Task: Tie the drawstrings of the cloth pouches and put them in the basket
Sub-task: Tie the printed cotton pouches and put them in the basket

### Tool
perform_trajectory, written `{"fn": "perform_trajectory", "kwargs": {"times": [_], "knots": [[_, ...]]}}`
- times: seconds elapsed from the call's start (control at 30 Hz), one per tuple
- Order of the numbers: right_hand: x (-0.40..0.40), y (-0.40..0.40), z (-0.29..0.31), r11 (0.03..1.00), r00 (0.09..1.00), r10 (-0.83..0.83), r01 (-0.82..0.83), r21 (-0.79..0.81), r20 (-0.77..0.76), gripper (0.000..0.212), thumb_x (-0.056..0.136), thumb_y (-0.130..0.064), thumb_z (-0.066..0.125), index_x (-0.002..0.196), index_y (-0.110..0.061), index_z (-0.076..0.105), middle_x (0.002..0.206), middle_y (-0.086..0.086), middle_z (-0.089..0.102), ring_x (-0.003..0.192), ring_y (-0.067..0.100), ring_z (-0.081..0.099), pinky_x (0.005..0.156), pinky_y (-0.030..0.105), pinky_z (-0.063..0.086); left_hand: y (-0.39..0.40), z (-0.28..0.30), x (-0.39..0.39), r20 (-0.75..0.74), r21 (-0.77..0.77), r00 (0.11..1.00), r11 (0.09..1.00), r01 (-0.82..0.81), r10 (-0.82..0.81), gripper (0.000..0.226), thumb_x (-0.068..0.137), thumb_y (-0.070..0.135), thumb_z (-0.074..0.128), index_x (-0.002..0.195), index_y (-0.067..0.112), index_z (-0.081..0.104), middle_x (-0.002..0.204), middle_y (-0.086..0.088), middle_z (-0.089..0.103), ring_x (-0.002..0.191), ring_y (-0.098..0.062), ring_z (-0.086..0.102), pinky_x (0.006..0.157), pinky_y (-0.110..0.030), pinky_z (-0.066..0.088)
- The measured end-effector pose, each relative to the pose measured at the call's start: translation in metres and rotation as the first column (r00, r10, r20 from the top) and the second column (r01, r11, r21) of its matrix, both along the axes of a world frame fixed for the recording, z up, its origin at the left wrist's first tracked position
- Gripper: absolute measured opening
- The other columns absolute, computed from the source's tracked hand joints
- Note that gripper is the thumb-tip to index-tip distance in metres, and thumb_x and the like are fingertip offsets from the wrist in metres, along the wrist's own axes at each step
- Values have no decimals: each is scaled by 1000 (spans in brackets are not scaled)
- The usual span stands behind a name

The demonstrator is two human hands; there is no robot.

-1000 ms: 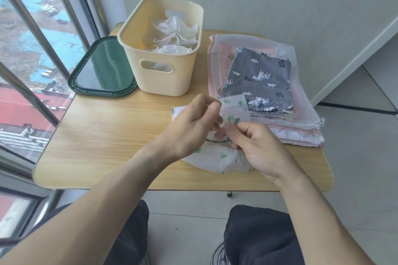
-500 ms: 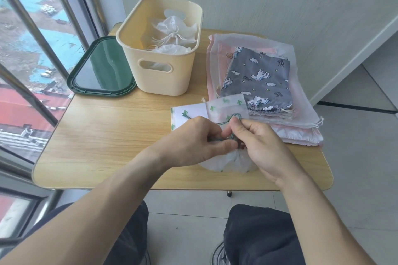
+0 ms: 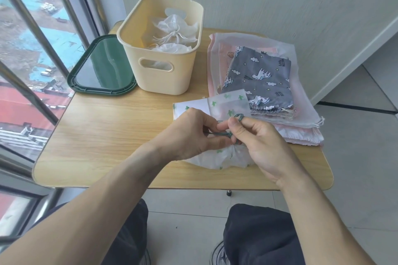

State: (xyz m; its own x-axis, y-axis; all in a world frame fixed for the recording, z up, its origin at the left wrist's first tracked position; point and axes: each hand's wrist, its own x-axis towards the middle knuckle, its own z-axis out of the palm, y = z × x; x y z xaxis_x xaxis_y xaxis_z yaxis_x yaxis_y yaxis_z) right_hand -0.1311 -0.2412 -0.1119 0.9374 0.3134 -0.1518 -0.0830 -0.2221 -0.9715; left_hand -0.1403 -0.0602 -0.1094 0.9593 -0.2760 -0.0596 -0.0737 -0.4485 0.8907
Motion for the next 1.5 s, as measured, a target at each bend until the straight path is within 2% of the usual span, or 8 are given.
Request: {"fn": "perform_trajectory", "kwargs": {"times": [0.27,0.4,0.6,0.77,0.93,1.13,1.3,1.5], "knots": [[1,3,-3,986,997,-69,74,147,-36,26,89,-34,63,99,-15,78,76,15,63,82,15,70,89,27,56,-22,-6,-5,32,39,982,981,-190,189,26,81,26,73,68,10,57,47,24,51,47,-4,40,51,-14,34],[3,5,-2,982,991,-131,132,132,-22,27,88,-39,63,90,-18,79,72,12,59,72,10,60,82,23,50,-29,-7,-6,236,180,933,932,-315,270,27,79,41,73,68,19,60,43,6,42,43,-12,38,49,-24,30],[7,2,-3,974,977,-196,204,103,-84,25,101,-30,57,90,-19,77,62,-2,56,64,7,56,73,19,45,-32,-8,-9,503,228,834,895,-383,228,37,80,46,67,109,24,62,46,6,36,50,-20,40,49,-31,37],[10,1,-3,978,975,-181,193,78,-131,36,106,-22,51,83,-21,79,64,-3,58,60,5,55,66,17,45,-33,-7,-12,669,209,731,909,-361,137,11,72,25,79,79,25,71,49,7,51,43,-15,49,41,-18,35],[13,-2,-6,979,971,-169,185,84,-168,24,104,-17,53,102,-15,77,77,2,66,62,4,54,69,17,46,-29,-12,-9,711,284,703,919,-273,-11,12,86,22,64,85,27,74,61,7,63,48,-18,50,39,-28,40],[17,-6,-7,981,978,-142,160,111,-150,17,100,-22,61,105,-11,73,80,5,64,66,6,57,75,24,45,-23,-8,-8,625,296,780,926,-236,-2,10,89,23,64,84,28,72,46,14,27,46,-16,37,44,-23,29],[14,-16,-1,994,984,66,-51,96,-162,70,81,-6,81,142,-15,47,88,5,72,87,14,65,89,26,51,-15,-5,-4,387,294,920,937,-189,64,15,93,23,57,88,22,71,50,9,45,49,-13,43,48,-24,33],[9,-6,-3,997,997,-68,67,-23,-25,71,77,10,77,135,-23,52,82,3,72,79,16,60,82,30,51,-2,-1,4,-42,61,998,997,-51,53,18,92,27,67,77,19,72,50,11,39,47,-9,31,45,-20,27]]}}
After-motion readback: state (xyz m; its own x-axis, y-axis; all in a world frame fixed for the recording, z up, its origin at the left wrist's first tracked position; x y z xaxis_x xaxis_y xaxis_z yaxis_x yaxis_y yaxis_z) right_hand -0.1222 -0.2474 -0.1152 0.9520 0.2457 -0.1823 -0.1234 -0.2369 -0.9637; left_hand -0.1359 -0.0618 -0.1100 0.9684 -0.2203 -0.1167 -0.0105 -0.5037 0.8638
